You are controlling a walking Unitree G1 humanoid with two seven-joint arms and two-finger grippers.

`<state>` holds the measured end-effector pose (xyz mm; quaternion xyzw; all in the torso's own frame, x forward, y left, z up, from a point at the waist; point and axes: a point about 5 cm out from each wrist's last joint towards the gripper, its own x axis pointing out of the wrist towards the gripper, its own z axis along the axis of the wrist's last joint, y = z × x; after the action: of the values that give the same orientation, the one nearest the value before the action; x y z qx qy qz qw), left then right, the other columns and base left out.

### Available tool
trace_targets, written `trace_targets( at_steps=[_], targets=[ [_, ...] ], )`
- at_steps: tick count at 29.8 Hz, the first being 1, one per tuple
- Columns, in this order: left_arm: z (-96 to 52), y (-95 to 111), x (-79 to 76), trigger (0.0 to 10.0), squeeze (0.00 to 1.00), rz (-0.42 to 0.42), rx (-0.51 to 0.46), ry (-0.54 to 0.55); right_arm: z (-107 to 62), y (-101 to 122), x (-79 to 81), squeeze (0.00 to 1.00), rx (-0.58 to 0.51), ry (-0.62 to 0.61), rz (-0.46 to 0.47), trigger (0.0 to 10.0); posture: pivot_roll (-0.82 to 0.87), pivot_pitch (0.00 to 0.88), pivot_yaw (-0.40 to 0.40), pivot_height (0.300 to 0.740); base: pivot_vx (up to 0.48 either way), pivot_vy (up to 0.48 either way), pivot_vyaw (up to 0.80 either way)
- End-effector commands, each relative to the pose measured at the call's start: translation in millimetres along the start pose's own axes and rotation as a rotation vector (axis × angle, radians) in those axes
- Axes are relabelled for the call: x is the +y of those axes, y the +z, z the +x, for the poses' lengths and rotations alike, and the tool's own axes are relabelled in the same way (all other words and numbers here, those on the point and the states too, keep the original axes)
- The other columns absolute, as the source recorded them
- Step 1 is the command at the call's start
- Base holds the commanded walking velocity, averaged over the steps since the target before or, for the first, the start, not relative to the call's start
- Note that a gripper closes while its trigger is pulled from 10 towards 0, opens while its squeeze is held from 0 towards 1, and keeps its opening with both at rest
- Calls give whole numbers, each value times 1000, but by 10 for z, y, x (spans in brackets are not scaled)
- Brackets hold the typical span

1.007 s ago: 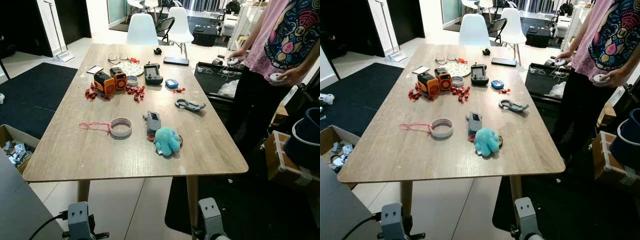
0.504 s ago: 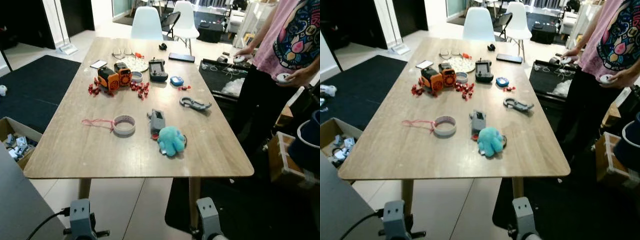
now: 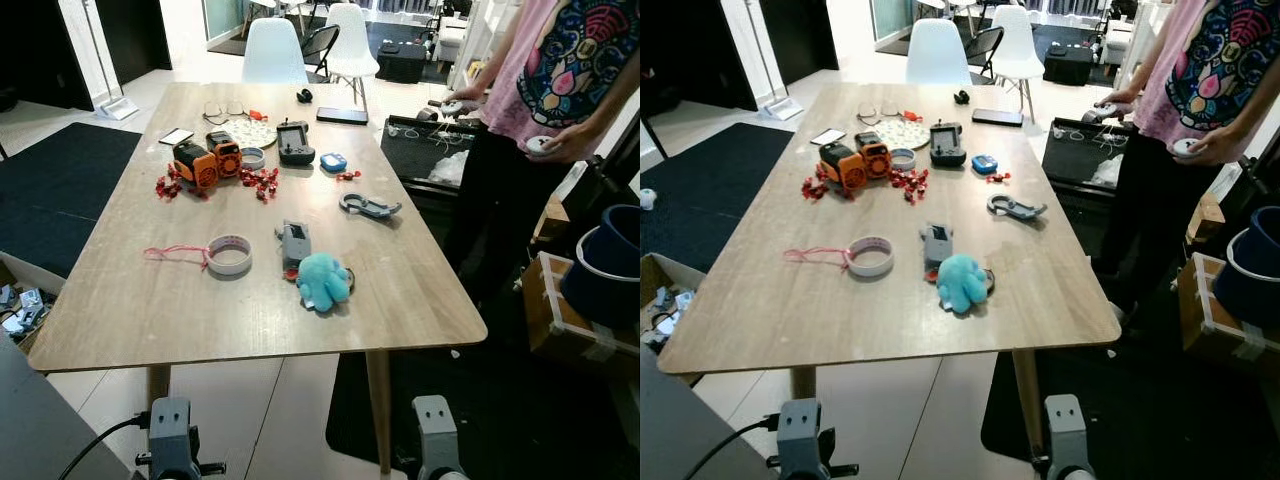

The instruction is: Hang keys on a hook

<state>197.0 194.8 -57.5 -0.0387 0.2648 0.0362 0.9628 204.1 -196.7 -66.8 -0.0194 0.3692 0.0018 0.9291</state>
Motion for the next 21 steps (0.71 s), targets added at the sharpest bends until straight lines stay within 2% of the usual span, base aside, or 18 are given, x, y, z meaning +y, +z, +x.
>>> trace_targets(
  at_steps=[1, 2, 3, 4, 5, 6, 7, 8, 10, 13, 14, 15, 16, 17, 18, 19, 21],
  targets=[
    [-14, -6, 44, 10000, 0, 10, -4, 14, -27, 4, -138, 0, -25, -71, -6, 10000, 70, 13, -36, 740, 0, 0, 0],
    [-14, -6, 44, 10000, 0, 10, -4, 14, -27, 4, -138, 0, -25, -71, -6, 10000, 70, 13, -36, 740, 0, 0, 0],
    [-33, -12, 90, 10000, 0, -1, -13, 41, -65, 26, -331, 0, -54, -171, -21, 10000, 67, 12, -36, 740, 0, 0, 0],
    [-33, -12, 90, 10000, 0, -1, -13, 41, -65, 26, -331, 0, -54, -171, -21, 10000, 67, 12, -36, 740, 0, 0, 0],
    [-57, -26, 134, 10000, 0, 1, -18, 63, -102, 52, -490, 0, -75, -246, -33, 10000, 65, 13, -37, 740, 0, 0, 0],
    [-57, -26, 134, 10000, 0, 1, -18, 63, -102, 52, -490, 0, -75, -246, -33, 10000, 65, 13, -37, 740, 0, 0, 0],
    [-99, -45, 217, 10000, 0, 1, -29, 105, -174, 134, -767, 0, -123, -368, -46, 10000, 64, 15, -40, 740, 0, 0, 0],
    [-99, -45, 217, 10000, 0, 1, -29, 105, -174, 134, -767, 0, -123, -368, -46, 10000, 64, 15, -40, 740, 0, 0, 0],
    [-126, -52, 274, 10000, 0, -5, -39, 136, -231, 216, -957, 0, -163, -448, -47, 10000, 63, 17, -42, 740, 0, 0, 0],
    [-170, -75, 370, 10000, 0, -36, -44, 190, -379, 506, -1368, 0, -291, -606, -26, 10000, 62, 23, -44, 740, 0, 0, 0],
    [-170, -75, 370, 10000, 0, -36, -44, 190, -379, 506, -1368, 0, -291, -606, -26, 10000, 62, 23, -44, 740, 0, 0, 0],
    [-179, -82, 385, 10000, 0, -41, -44, 196, -428, 596, -1473, 0, -331, -648, -17, 10000, 63, 25, -44, 740, 0, 0, 0],
    [-179, -82, 385, 10000, 0, -41, -44, 196, -428, 596, -1473, 0, -331, -648, -17, 10000, 63, 25, -44, 740, 0, 0, 0],
    [-193, -105, 370, 10000, 0, -58, -43, 182, -535, 906, -1682, 0, -461, -718, 27, 10000, 61, 27, -43, 740, 0, 0, 0],
    [-197, -112, 349, 10000, 0, -58, -45, 167, -575, 1084, -1747, 0, -532, -728, 53, 10000, 59, 30, -41, 740, 0, 0, 0],
    [-197, -112, 349, 10000, 0, -58, -45, 167, -575, 1084, -1747, 0, -532, -728, 53, 10000, 59, 30, -41, 740, 0, 0, 0],
    [-196, -113, 311, 10000, 0, -51, -51, 141, -604, 1476, -1752, 0, -677, -668, 80, 10000, 56, 32, -41, 740, 0, 0, 0]
  ],
)
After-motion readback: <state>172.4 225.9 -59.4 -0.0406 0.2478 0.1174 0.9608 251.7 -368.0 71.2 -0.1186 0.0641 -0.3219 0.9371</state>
